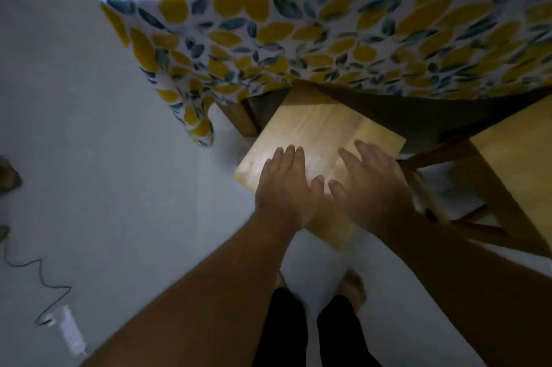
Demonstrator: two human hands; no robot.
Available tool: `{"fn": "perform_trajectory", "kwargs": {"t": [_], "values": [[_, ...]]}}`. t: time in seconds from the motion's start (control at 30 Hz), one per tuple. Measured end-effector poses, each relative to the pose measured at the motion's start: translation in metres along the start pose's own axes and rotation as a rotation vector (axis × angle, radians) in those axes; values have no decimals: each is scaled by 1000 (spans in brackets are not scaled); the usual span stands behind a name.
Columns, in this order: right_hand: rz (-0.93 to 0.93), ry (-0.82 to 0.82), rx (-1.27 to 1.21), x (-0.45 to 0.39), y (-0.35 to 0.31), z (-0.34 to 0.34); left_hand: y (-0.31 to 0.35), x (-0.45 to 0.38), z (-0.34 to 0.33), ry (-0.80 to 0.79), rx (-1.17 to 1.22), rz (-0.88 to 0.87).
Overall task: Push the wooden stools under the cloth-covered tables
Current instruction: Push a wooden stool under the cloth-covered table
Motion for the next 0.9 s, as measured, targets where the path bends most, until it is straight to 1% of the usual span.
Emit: {"fn": "perform_trajectory", "kwargs": {"t": [0.1, 0.17, 0.27, 0.33, 0.37, 0.53, 0.63, 0.73, 0.9], "values": [[19, 53, -14, -43, 8, -70, -42, -38, -66, 39, -88, 72], [53, 99, -31, -59, 12, -108, -61, -49, -99, 129, -131, 82], [78, 268, -136, -64, 21, -134, -67, -53, -121, 272, -163, 61], [76, 358, -227, -70, 24, -132, -66, -63, -120, 301, -187, 40], [75, 374, -235, -74, 23, -129, -67, -69, -117, 311, -200, 27], [46, 371, -165, -118, 18, -109, -71, -119, -96, 357, -201, 4], [22, 427, -135, -161, 15, -91, -73, -163, -76, 400, -215, -1], [1, 525, -128, -193, 9, -77, -78, -199, -61, 401, -236, 16], [2, 563, -157, -206, 2, -76, -87, -211, -52, 408, -236, 43]]}}
Point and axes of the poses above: each hand's wrist, its own x-axis away from the middle knuckle, its own z-axis out of the back of the hand, y = z × x, the point moved 3 cm from there along -x, towards the middle knuckle, and after that the axes turned 9 degrees about -z, right-handed, at the moved point
